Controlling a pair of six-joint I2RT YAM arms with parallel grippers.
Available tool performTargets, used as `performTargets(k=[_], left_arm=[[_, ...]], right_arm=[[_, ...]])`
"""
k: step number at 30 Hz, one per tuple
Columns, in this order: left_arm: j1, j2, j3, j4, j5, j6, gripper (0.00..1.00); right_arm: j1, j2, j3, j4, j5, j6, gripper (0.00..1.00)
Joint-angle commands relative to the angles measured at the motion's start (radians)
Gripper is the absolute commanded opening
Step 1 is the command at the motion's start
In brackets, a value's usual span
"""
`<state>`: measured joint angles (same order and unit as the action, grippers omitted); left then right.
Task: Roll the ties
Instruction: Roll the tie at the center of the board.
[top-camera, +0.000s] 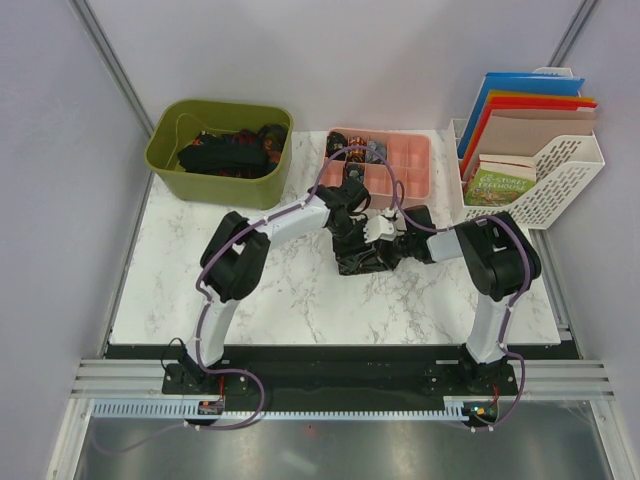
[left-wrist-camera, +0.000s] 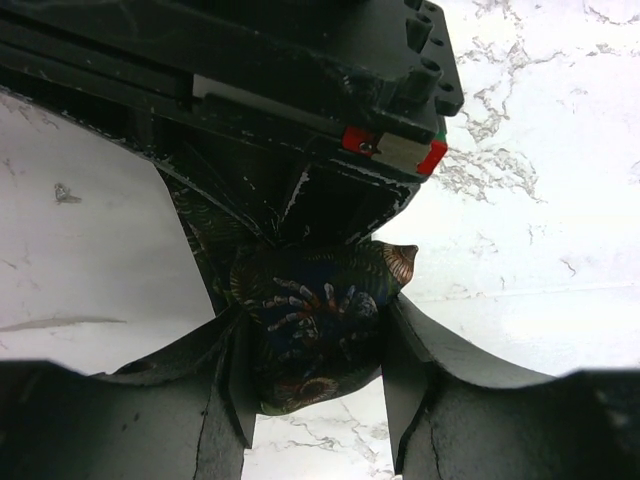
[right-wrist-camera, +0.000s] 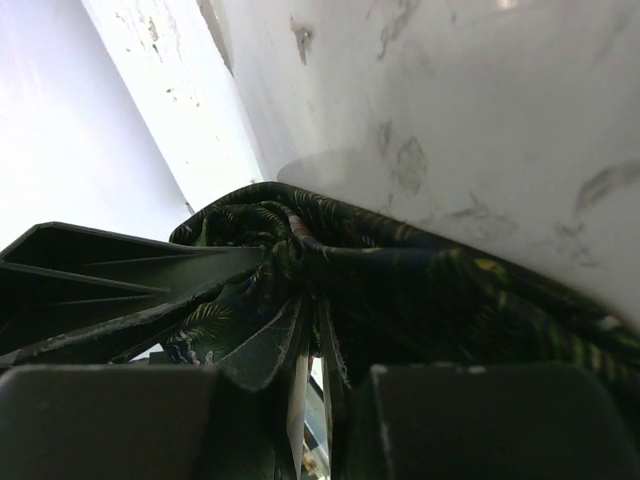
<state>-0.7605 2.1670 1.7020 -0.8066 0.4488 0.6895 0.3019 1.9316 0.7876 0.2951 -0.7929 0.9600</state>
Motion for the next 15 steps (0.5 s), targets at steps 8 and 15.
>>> performTargets(k=[8, 15], left_arm=[[-0.036, 0.157, -0.004, -0.071, -0.044, 0.074, 0.28], [-0.039, 0.175, 0.012, -0.106, -0.073, 0.099, 0.25]], right_arm=[[-0.095, -0.091, 0.093, -0.234, -0.083, -0.147, 0.23], [-0.171, -0.086, 0.174, -0.382, -0.094, -0.277, 0.28]])
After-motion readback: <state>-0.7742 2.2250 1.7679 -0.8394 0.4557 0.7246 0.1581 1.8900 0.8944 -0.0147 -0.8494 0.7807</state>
